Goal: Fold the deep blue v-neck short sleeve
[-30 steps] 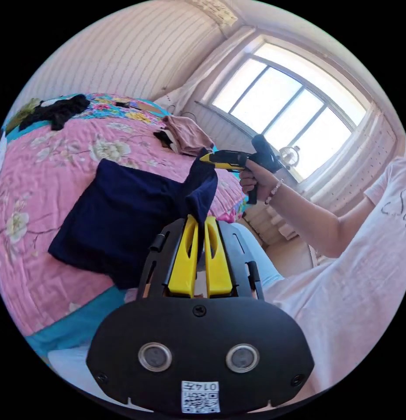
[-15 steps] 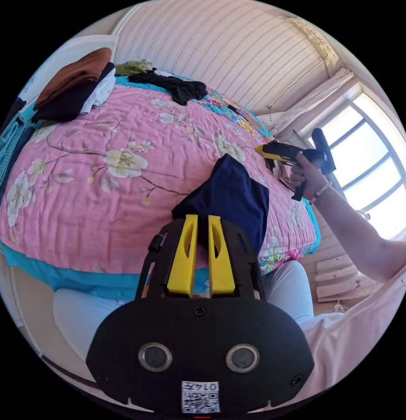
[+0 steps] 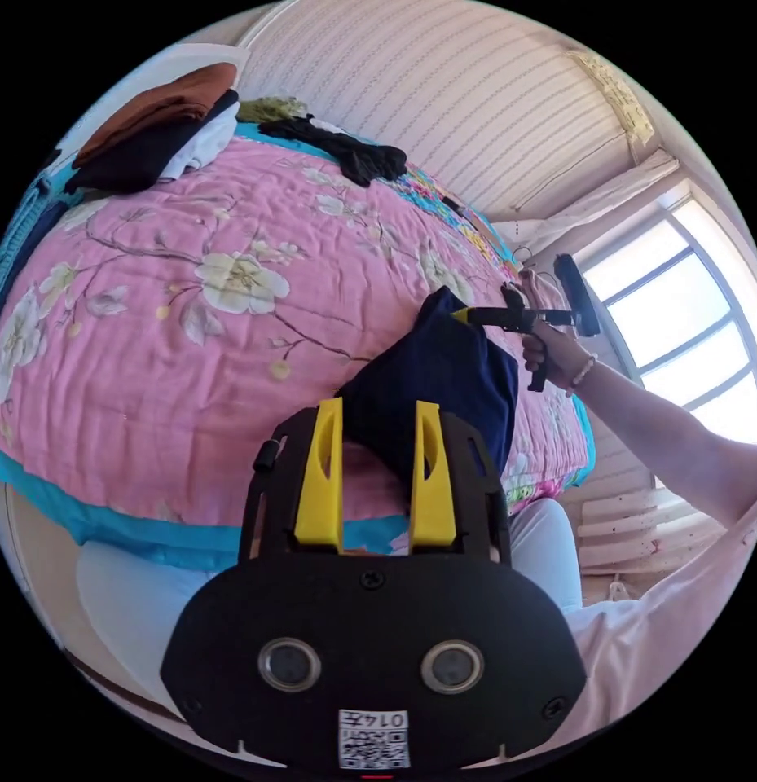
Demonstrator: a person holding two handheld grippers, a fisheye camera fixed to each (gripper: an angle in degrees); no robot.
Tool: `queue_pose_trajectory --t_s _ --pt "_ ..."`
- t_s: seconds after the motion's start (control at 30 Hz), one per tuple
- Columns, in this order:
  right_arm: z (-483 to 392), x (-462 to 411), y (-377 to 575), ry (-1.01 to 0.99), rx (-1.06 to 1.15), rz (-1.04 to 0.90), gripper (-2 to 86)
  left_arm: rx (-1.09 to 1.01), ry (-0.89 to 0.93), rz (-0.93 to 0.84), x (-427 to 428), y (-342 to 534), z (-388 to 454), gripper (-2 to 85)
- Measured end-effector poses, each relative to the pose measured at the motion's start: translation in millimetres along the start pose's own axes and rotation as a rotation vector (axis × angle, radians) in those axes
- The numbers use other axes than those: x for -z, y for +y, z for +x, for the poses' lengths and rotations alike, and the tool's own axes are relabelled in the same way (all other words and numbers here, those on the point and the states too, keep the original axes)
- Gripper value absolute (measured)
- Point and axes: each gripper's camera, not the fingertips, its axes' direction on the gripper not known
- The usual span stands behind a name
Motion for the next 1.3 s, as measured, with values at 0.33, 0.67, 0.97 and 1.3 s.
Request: queue_pose_trajectory --t_s 0.33,0.67,0.97,1.3 --pt "-13 64 44 -0.219 0.069 0.157 3.4 -0.033 0.039 -0.087 -14 -6 15 4.9" --pt "-114 212 127 -0.124 0.484 0.434 2.3 -0.177 0.12 0.155 76 32 42 4.3" --pt "-186 263 55 -0.194 0.655 0.495 2.4 -0.138 0.033 0.49 195 61 31 4.2" --pt "-361 271 -223 -0.045 0.781 0.341 5.1 -0.015 -0.111 0.816 276 -69 -78 5.8"
